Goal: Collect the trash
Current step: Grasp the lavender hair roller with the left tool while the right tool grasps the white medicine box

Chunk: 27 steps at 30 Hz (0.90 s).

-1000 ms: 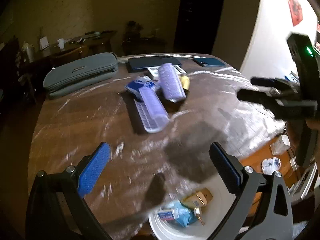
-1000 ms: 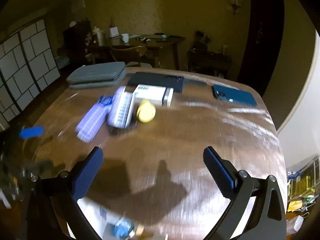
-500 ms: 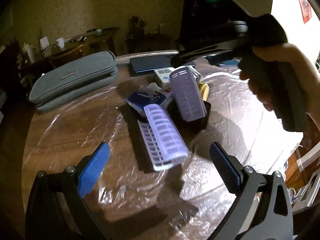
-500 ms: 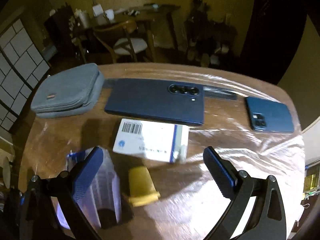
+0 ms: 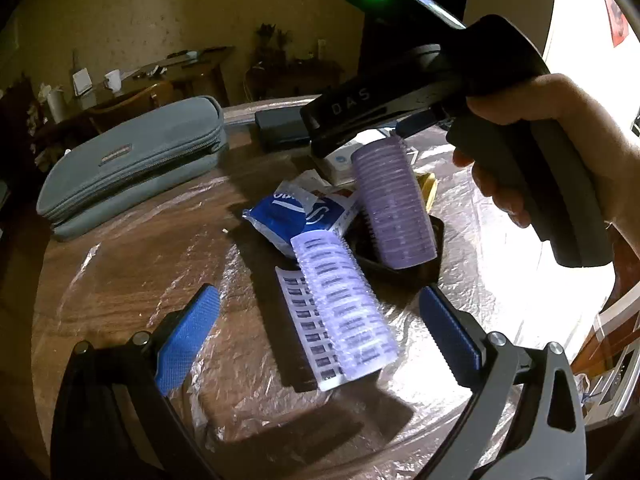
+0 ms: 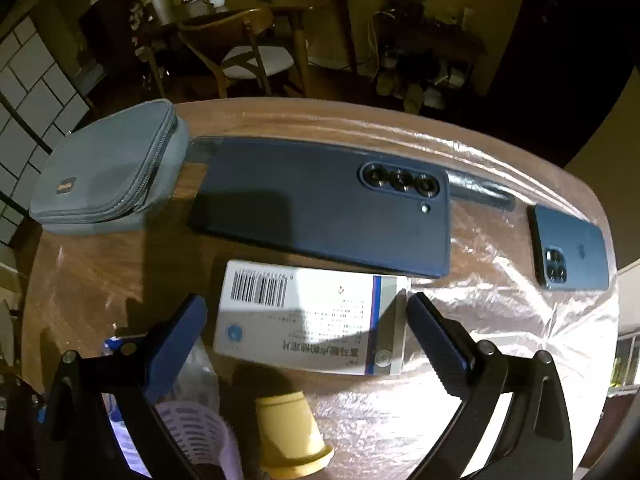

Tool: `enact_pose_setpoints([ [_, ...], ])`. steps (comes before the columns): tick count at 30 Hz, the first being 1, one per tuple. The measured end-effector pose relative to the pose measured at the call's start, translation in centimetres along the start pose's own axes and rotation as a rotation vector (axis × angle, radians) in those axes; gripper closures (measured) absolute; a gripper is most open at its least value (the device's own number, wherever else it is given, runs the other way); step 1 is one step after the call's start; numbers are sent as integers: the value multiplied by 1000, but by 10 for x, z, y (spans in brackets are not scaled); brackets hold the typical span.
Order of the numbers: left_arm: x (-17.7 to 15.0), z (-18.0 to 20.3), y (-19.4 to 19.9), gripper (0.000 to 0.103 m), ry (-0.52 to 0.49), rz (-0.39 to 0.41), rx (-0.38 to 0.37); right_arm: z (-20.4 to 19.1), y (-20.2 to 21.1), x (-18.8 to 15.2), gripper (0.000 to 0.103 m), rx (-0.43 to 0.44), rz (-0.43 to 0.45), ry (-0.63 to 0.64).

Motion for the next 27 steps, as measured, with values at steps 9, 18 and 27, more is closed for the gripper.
enact_pose_setpoints([
  [9, -1, -8, -11, 3, 14, -11, -10, -4, -2, -3, 4, -68, 11, 49],
  [18, 2, -9, -17, 3, 10, -14, -16, -1, -4, -2, 4, -110, 15, 71],
  [27, 4, -10, -22, 3, 9, -17, -21, 10, -10, 2, 4, -61, -12, 9],
])
Point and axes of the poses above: each gripper's, at about its wrist camera, not at the fingertips, and y roughly against the way its jaws point, z to its right, x to its top, the point moved 5 cm from there along -y, roughly the way its jaws point, and after that the axes turned 6 degrees about -y, right-handed, at the moved point
